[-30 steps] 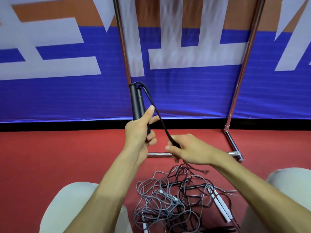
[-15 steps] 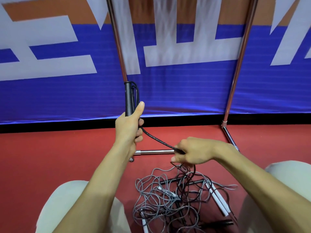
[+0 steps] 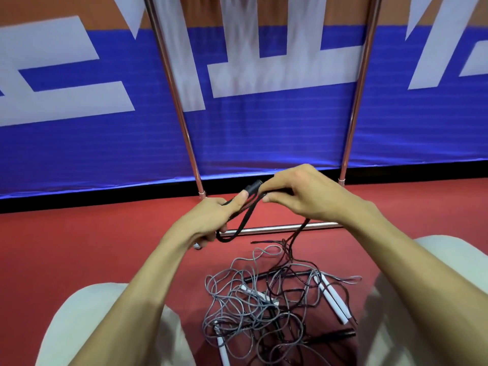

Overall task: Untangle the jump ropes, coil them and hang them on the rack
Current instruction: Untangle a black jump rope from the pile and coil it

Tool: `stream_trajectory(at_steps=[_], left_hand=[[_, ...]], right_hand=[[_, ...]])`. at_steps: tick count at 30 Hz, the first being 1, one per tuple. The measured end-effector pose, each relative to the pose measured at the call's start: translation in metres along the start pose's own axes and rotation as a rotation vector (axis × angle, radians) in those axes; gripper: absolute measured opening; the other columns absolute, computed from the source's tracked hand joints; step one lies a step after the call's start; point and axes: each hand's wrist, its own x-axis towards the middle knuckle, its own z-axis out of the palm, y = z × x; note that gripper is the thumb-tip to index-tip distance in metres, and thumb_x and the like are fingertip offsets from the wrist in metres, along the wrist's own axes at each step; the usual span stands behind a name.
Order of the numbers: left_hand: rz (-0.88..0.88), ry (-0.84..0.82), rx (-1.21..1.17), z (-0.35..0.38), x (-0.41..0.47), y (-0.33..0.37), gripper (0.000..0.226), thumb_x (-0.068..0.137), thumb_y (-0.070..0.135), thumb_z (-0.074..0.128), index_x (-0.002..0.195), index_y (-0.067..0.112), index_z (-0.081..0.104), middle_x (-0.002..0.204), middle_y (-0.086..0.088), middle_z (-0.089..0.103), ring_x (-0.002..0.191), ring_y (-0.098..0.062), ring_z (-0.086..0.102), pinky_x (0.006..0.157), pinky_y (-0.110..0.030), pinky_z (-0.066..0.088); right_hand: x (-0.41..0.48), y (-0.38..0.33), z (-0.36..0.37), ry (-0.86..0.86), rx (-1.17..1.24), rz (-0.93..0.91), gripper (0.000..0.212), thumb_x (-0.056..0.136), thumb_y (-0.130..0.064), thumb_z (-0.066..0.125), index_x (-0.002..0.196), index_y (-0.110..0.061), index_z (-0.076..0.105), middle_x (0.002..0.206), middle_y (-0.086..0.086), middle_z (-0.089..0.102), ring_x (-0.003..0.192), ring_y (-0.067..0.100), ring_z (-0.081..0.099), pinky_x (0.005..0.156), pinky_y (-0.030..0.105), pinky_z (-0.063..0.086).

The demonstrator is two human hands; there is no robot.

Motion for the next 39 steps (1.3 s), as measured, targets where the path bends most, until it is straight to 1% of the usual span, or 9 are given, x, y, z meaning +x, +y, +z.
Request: stream_trajectory(at_steps=[5, 11, 15, 20, 23, 26, 30, 34, 39], left_hand=[[0.010, -0.164, 0.030, 0.016, -0.011, 0.011, 0.080, 0.077, 0.084, 0.008, 0.069, 0.014, 0.047, 0.053, 0.001, 0.049, 0.036, -0.010, 0.030, 0.041, -0.014, 0.025], [0.099, -0.316, -0.062, 0.028, -0.019, 0.010, 0.119, 0.054, 0.090, -0.003, 0.112, 0.004, 0.053, 0.065, -0.005, 0.050, 0.038, -0.009, 0.025, 0.042, -0.015, 0.021], [0.249, -0.342, -0.047, 0.030, -0.032, 0.019, 0.085, 0.073, 0.086, 0.012, 0.088, 0.014, 0.053, 0.058, 0.001, 0.046, 0.038, -0.009, 0.026, 0.043, -0.018, 0.022], [0.402, -0.254, -0.055, 0.032, -0.041, 0.024, 0.039, 0.100, 0.035, 0.036, 0.079, 0.004, 0.044, 0.056, -0.002, 0.043, 0.035, -0.008, 0.028, 0.038, -0.018, 0.023], [0.399, -0.130, -0.071, 0.030, -0.036, 0.021, 0.034, 0.097, 0.020, 0.029, 0.084, -0.004, 0.050, 0.050, 0.003, 0.048, 0.032, -0.008, 0.030, 0.037, -0.018, 0.025], [0.353, 0.049, -0.208, 0.024, -0.029, 0.016, 0.032, 0.096, 0.027, 0.027, 0.096, 0.013, 0.056, 0.053, -0.001, 0.052, 0.032, -0.009, 0.031, 0.038, -0.018, 0.025], [0.312, 0.280, -0.286, 0.011, -0.018, 0.011, 0.032, 0.097, 0.020, 0.025, 0.102, 0.022, 0.057, 0.057, -0.004, 0.056, 0.032, -0.009, 0.034, 0.040, -0.019, 0.026], [0.352, 0.459, -0.080, 0.003, -0.014, 0.008, 0.035, 0.092, 0.019, 0.028, 0.082, 0.010, 0.061, 0.061, -0.008, 0.061, 0.062, -0.025, 0.055, 0.054, -0.035, 0.040], [0.250, 0.520, 0.056, 0.001, -0.011, 0.006, 0.038, 0.093, 0.011, 0.036, 0.055, 0.009, 0.039, 0.056, -0.007, 0.046, 0.066, -0.032, 0.041, 0.054, -0.039, 0.028]], right_hand=[[0.004, 0.000, 0.000, 0.178, 0.099, 0.134, 0.026, 0.077, -0.053, 0.061, 0.088, -0.032, 0.072, 0.076, -0.014, 0.067, 0.072, 0.010, 0.059, 0.069, 0.040, 0.051], [0.008, 0.002, -0.008, 0.179, 0.279, 0.364, 0.024, 0.063, -0.040, 0.085, 0.069, -0.019, 0.074, 0.055, -0.011, 0.063, 0.055, 0.003, 0.050, 0.055, 0.015, 0.040], [0.007, 0.009, -0.013, 0.011, 0.559, 0.505, 0.025, 0.062, -0.024, 0.087, 0.068, -0.006, 0.071, 0.058, -0.004, 0.063, 0.054, 0.003, 0.050, 0.056, 0.015, 0.039], [0.007, 0.013, -0.007, -0.125, 0.751, 0.603, 0.019, 0.065, -0.021, 0.083, 0.068, -0.011, 0.067, 0.061, 0.000, 0.060, 0.053, 0.012, 0.041, 0.048, 0.019, 0.032], [0.004, 0.021, -0.002, -0.179, 0.876, 0.600, 0.020, 0.067, -0.017, 0.081, 0.075, -0.007, 0.066, 0.074, 0.008, 0.061, 0.055, 0.010, 0.050, 0.050, 0.017, 0.039], [0.005, 0.021, 0.007, -0.100, 0.955, 0.583, 0.017, 0.085, 0.003, 0.056, 0.076, -0.007, 0.067, 0.068, 0.005, 0.065, 0.058, 0.015, 0.046, 0.052, 0.021, 0.035], [0.008, 0.007, 0.024, -0.154, 0.828, 0.522, 0.029, 0.098, -0.020, 0.050, 0.084, -0.001, 0.066, 0.067, 0.007, 0.066, 0.052, 0.011, 0.048, 0.051, 0.022, 0.037], [0.002, -0.006, 0.031, -0.500, 0.363, 0.455, 0.038, 0.097, -0.040, 0.050, 0.075, -0.011, 0.061, 0.061, -0.002, 0.066, 0.052, 0.009, 0.060, 0.058, 0.019, 0.048], [-0.004, -0.010, 0.023, -0.744, 0.038, 0.305, 0.008, 0.092, -0.016, 0.054, 0.087, -0.022, 0.055, 0.064, -0.009, 0.062, 0.056, 0.003, 0.060, 0.072, 0.026, 0.049]])
